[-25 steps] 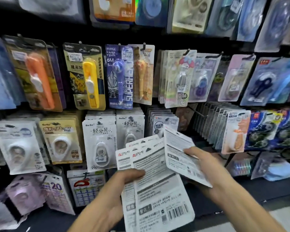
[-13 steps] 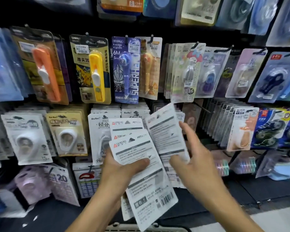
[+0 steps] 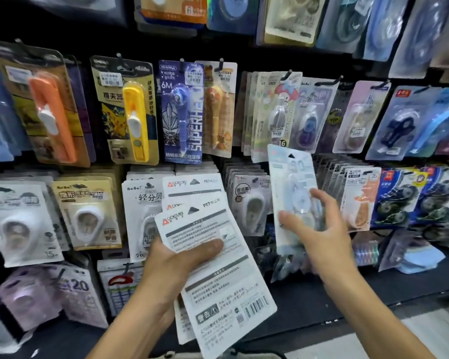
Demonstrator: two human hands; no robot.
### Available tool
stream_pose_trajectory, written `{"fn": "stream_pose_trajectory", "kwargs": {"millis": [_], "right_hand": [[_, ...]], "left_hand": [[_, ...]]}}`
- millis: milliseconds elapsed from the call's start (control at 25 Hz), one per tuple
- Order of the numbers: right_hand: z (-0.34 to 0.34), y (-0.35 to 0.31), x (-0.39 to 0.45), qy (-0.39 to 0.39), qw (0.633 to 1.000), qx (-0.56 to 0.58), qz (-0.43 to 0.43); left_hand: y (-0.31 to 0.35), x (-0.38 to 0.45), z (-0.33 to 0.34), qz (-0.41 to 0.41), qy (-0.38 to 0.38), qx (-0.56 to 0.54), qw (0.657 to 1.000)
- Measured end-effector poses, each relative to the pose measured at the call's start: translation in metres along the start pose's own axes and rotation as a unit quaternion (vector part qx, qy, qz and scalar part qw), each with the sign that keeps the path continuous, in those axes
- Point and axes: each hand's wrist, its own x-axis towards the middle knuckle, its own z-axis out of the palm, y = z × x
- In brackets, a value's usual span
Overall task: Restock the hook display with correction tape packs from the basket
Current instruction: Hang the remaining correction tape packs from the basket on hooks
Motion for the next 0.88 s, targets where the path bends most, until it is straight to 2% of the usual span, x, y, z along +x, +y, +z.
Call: {"fn": "stream_pose_trajectory", "kwargs": {"millis": [80,160,280,400,480,520,560,600,640,680,720,800,880], "right_hand": [[-0.03,0.01,0.026,0.111,0.982,-0.146,0.032],[-0.044,0.028,0.04,0.146,0.949,-0.273,0.061],[-0.046,0.043,0.048,0.111,0.942,-0.315,0.04],[-0.049,0.039,0.053,0.081,0.962,-0.253,0.059],[-0.043,0.025,0.042,0.078,0.94,-0.328,0.048],[-0.036,0.019,0.03,0.069,0.928,-0.366,0.0],[-0.026,0.011,0.015,0.032,0.94,-0.335,-0.055],[-0.012,0.002,-0.004,-0.05,0.963,-0.256,-0.07],[0.006,-0.004,-0.025,-0.17,0.967,-0.184,-0.053],[0.024,-0.007,-0.044,-0.285,0.949,-0.133,-0.029],[0.04,-0.004,-0.058,-0.349,0.931,-0.109,-0.02],[0.057,0.007,-0.069,-0.356,0.933,-0.058,-0.02],[0.05,0.008,-0.062,-0.347,0.938,0.012,-0.005]], "left_hand": [[0.001,0.001,0.001,0.01,-0.003,0.009,1.0],[-0.001,0.002,0.004,0.017,0.005,0.01,1.0],[-0.005,0.005,0.006,0.017,0.018,0.022,0.999],[-0.007,0.005,0.007,0.011,0.019,0.029,0.999],[-0.008,0.004,0.007,0.02,0.047,0.032,0.998],[-0.008,0.004,0.008,0.03,0.069,0.038,0.996],[-0.009,0.004,0.01,0.042,0.091,0.054,0.993],[-0.011,0.004,0.012,0.05,0.112,0.073,0.99],[-0.012,0.003,0.015,0.052,0.126,0.086,0.987],[-0.013,0.001,0.018,0.051,0.134,0.091,0.986],[-0.013,-0.001,0.019,0.038,0.115,0.078,0.99],[-0.005,-0.006,0.018,-0.023,0.007,0.043,0.999],[0.004,-0.006,0.007,-0.041,-0.052,0.005,0.998]]}}
